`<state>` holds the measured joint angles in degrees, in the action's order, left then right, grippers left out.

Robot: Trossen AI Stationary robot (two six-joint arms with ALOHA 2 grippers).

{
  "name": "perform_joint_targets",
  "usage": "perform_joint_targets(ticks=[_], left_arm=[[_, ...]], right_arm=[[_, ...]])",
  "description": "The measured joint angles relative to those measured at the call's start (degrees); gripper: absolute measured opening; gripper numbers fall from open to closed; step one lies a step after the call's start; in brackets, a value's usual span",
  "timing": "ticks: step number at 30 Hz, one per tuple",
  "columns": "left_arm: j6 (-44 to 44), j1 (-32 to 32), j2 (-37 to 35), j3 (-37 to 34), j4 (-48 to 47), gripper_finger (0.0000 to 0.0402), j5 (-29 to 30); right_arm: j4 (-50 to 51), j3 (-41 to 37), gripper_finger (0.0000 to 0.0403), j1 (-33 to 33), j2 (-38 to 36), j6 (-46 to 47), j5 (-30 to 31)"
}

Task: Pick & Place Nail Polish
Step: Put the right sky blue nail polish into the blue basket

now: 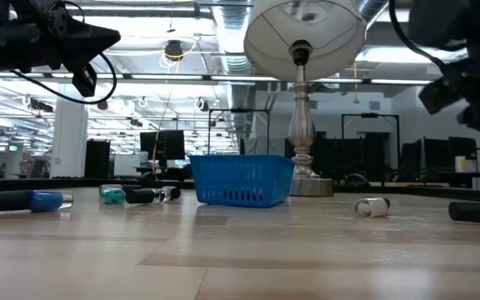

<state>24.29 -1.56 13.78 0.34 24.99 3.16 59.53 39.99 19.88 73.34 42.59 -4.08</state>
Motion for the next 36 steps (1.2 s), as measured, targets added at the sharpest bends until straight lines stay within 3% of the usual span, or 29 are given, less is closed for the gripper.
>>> perform_joint_targets(ticks=[22,26,33,36], left_arm=[[0.0,0.0,0.0,0.0,0.46,0.0008,0.01],[0.0,0.0,0.0,0.0,0.53,0.0008,0.0],[0.0,0.0,0.0,0.0,0.93,0.0008,0.0],[0.0,-0.02,0.0,0.0,0.96,0.0008,0.0]], right_arm=[[-11.8,-12.28,0.0201,2.98,-0.2,2.97,-3.34],[-11.24,-12.52,0.016,2.42,-0.15,1.92,-3.23],[-12.0,-11.99,0.0022,0.81,-0.02,0.12,-4.58],[-12.17,-11.58,0.001,0.57,0.04,-1.16,-4.84]])
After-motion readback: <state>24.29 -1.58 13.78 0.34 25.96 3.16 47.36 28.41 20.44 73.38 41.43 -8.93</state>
